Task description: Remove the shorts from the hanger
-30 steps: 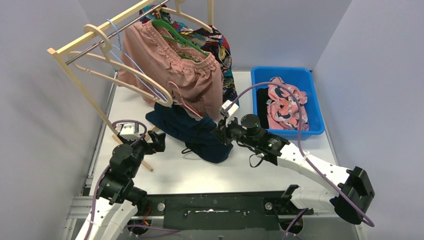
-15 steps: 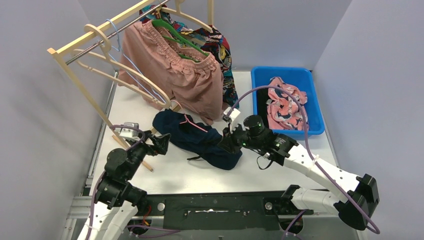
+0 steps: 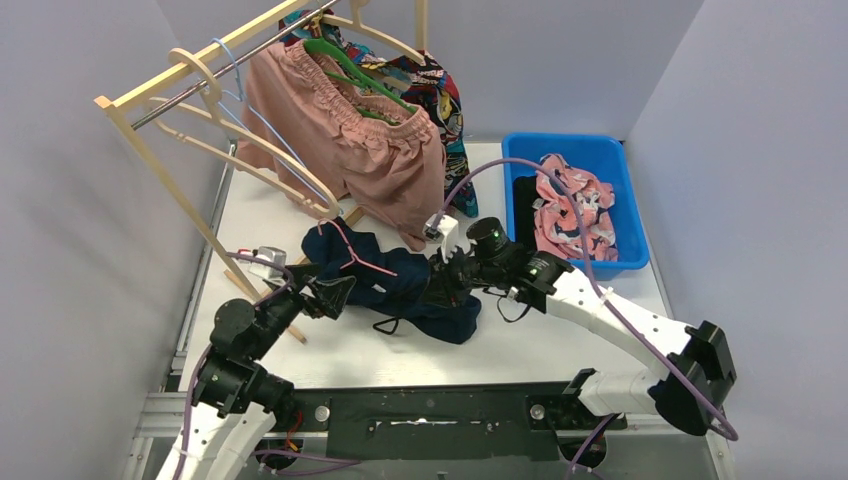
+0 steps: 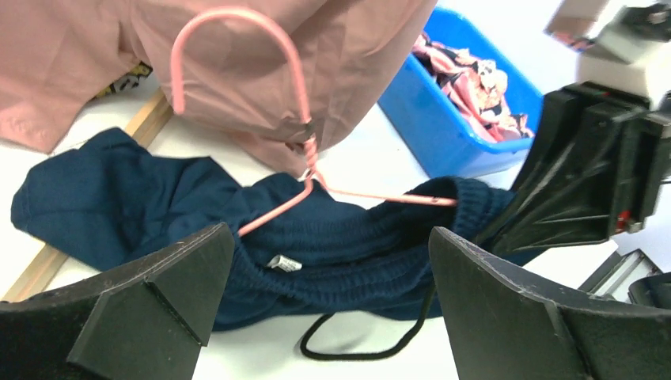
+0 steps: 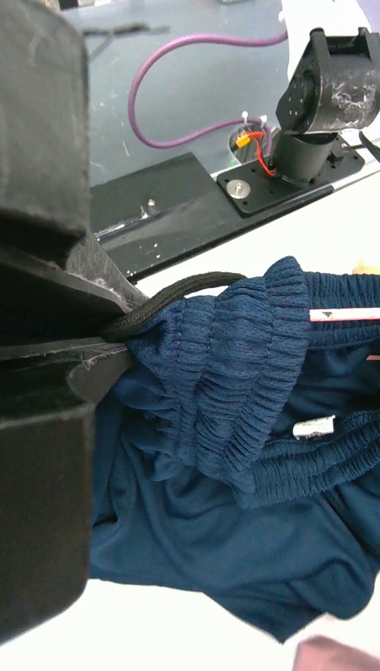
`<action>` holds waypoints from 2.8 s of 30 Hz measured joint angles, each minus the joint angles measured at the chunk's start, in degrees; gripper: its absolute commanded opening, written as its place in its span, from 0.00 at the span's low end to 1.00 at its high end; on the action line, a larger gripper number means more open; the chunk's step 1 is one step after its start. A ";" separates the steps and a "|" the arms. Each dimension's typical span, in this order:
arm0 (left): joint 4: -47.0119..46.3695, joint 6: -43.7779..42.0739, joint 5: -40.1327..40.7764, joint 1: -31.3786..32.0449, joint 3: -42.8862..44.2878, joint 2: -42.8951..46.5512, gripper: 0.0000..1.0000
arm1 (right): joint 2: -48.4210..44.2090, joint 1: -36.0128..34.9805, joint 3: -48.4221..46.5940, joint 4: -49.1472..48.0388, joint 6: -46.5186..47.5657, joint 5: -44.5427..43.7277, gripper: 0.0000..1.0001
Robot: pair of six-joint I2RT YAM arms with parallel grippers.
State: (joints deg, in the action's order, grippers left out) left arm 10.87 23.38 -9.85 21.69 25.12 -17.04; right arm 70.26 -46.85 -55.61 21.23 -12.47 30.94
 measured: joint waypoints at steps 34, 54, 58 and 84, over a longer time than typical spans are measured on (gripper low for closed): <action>-1.86 3.37 5.57 -0.15 -1.64 3.04 0.96 | 10.08 -2.78 -6.16 1.20 -1.73 4.66 0.00; -8.96 13.53 9.46 -0.48 -1.51 -7.56 0.58 | 9.84 -3.13 -6.38 -1.42 -2.47 5.27 0.00; -6.45 13.29 9.62 -0.48 0.02 -11.91 0.37 | 9.18 -3.15 -6.36 -2.19 -3.26 5.25 0.00; -0.33 1.03 5.46 -0.55 4.85 -15.69 0.00 | 5.51 -3.54 -4.85 -3.76 -5.05 0.98 0.63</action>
State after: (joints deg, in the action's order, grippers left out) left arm 10.55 24.40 -4.38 21.15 29.98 -32.73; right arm 75.77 -50.39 -60.47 17.47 -17.52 31.92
